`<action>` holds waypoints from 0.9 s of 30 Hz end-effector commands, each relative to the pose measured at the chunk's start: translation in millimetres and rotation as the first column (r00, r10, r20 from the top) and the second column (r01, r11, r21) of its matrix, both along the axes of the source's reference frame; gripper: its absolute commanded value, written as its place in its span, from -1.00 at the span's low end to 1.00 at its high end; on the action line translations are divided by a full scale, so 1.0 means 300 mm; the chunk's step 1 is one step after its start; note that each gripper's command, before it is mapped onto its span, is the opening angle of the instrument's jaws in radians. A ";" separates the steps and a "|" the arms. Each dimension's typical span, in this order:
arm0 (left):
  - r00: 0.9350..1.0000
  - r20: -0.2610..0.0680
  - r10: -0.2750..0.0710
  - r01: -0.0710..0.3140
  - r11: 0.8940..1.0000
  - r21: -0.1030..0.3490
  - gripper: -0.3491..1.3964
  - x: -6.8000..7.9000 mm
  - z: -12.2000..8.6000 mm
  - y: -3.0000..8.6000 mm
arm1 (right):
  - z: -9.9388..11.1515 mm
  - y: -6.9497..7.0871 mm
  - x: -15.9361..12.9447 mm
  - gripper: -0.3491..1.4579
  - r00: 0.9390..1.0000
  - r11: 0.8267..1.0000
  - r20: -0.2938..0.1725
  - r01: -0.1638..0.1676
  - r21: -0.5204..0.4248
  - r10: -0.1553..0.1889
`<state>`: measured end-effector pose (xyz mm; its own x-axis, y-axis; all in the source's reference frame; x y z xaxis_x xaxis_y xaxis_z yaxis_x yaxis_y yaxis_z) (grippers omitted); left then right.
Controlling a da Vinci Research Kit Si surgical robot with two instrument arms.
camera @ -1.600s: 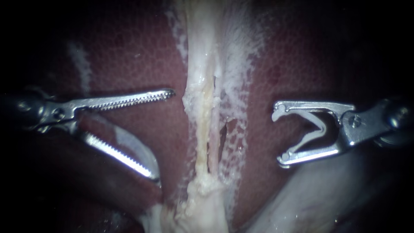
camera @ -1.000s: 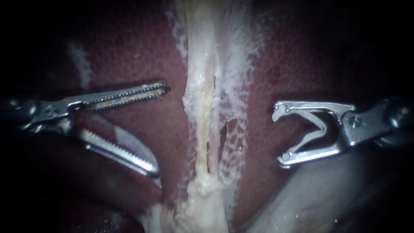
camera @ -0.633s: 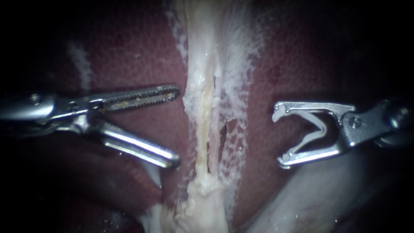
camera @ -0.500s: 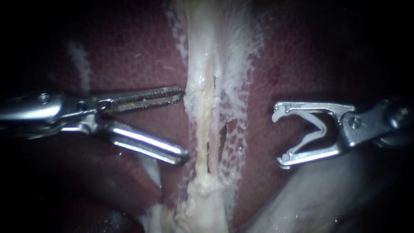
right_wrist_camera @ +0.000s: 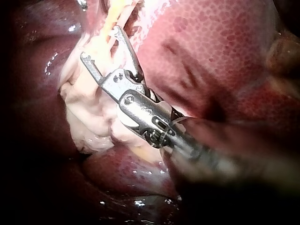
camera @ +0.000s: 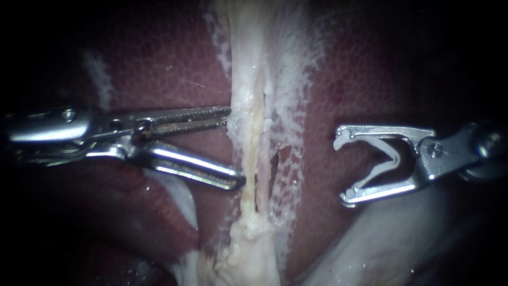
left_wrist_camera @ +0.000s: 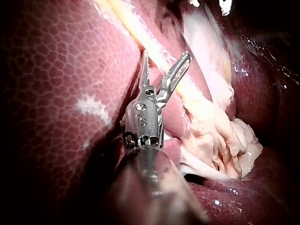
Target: Grabbing gallbladder
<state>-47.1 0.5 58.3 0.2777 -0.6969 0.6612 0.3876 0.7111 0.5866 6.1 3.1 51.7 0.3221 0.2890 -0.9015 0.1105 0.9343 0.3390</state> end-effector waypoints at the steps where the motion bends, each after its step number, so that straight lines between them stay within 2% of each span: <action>1: 1.000 -0.003 -0.005 0.005 1.000 0.006 -0.13 0.0003 0.0004 0.0003 | 0.0000 0.0000 0.0000 0.05 1.000 1.000 0.000 0.000 0.000 0.000; 3: 1.000 -0.010 -0.015 0.015 1.000 0.012 -0.25 0.0006 0.0011 0.0006 | 0.0000 0.0000 0.0000 0.05 1.000 1.000 0.000 0.000 0.000 0.000; 7: 0.999 -0.021 -0.029 0.029 0.999 0.029 -0.65 0.0013 0.0017 0.0008 | 0.0000 0.0000 0.0000 0.05 1.000 1.000 0.000 0.000 0.000 0.000; 9: 0.999 -0.030 -0.031 0.032 0.999 0.037 -0.98 0.0019 0.0021 0.0010 | 0.0000 0.0000 0.0000 0.05 1.000 1.000 0.000 0.000 0.000 0.000; 18: 0.997 -0.063 -0.051 0.056 0.996 0.075 -1.00 0.0047 0.0044 0.0018 | 0.0000 0.0000 0.0000 0.05 1.000 1.000 0.000 0.000 0.000 0.000; 27: 0.996 -0.070 -0.064 0.069 0.995 0.074 -1.00 0.0047 0.0039 0.0014 | 0.0000 0.0000 0.0000 0.05 1.000 1.000 0.000 0.000 0.000 0.000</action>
